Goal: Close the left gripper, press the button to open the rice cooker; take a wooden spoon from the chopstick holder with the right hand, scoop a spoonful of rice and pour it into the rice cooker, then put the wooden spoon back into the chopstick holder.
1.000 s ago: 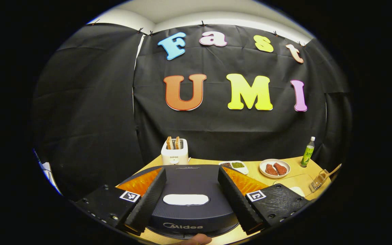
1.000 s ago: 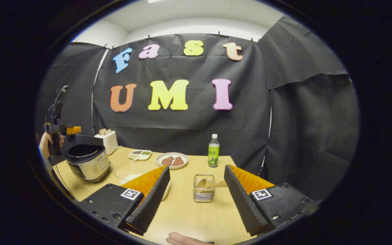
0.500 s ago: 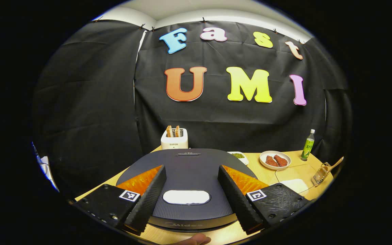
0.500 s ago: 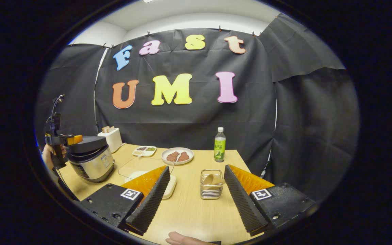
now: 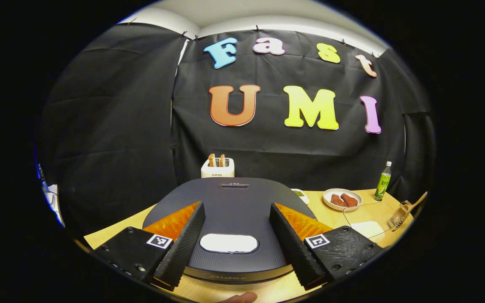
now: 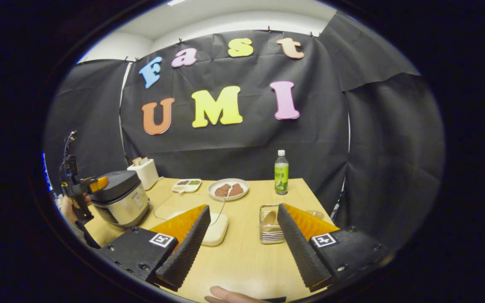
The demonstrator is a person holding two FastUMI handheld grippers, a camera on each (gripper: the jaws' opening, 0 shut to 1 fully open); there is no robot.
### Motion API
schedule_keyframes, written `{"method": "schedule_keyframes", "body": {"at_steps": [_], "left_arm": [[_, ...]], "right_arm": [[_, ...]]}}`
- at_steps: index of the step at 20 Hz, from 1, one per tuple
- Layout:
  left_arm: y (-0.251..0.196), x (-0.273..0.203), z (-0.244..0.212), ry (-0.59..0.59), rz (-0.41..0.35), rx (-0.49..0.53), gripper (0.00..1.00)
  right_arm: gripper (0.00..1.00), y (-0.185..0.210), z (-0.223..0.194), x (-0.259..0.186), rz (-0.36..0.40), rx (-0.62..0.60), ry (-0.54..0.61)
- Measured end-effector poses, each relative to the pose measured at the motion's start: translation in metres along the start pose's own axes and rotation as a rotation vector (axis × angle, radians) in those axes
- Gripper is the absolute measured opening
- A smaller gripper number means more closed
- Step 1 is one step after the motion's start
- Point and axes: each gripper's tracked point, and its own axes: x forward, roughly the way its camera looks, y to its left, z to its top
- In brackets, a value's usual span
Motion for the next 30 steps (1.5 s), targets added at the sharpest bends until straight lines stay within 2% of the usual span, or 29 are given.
{"method": "schedule_keyframes", "body": {"at_steps": [4,11,14,15,17,19,22,24,25,30], "left_arm": [[0.003,-0.004,-0.009,-0.003,-0.007,-0.035,1.0],[0.007,-0.027,-0.007,-0.129,0.007,0.039,0.98],[0.005,-0.041,-0.006,-0.092,0.001,0.03,0.98],[0.002,-0.048,-0.002,-0.085,-0.007,0.018,1.0],[0.004,-0.062,0.006,-0.066,-0.01,-0.021,0.97],[0.002,-0.074,0.012,-0.045,-0.014,-0.041,1.0],[-0.01,-0.091,0.026,-0.047,-0.014,0.006,0.95],[-0.013,-0.101,0.038,-0.066,-0.01,0.049,1.0],[-0.017,-0.106,0.043,-0.073,-0.014,0.063,0.95],[-0.047,-0.127,0.067,-0.095,-0.086,0.084,0.95]], "right_arm": [[1.0,0.005,0.0,-0.001,0.003,-0.002,-0.005],[1.0,0.014,0.006,-0.01,-0.001,-0.032,-0.016],[1.0,0.02,0.013,-0.017,-0.01,-0.055,-0.033],[1.0,0.024,0.016,-0.019,-0.008,-0.062,-0.038],[1.0,0.028,0.019,-0.024,-0.009,-0.075,-0.045],[1.0,0.031,0.022,-0.028,-0.016,-0.088,-0.049],[1.0,0.035,0.028,-0.035,-0.025,-0.098,-0.053],[1.0,0.037,0.032,-0.039,-0.029,-0.103,-0.063],[1.0,0.039,0.035,-0.042,-0.031,-0.106,-0.069],[1.0,0.043,0.047,-0.049,-0.062,-0.129,-0.087]]}}
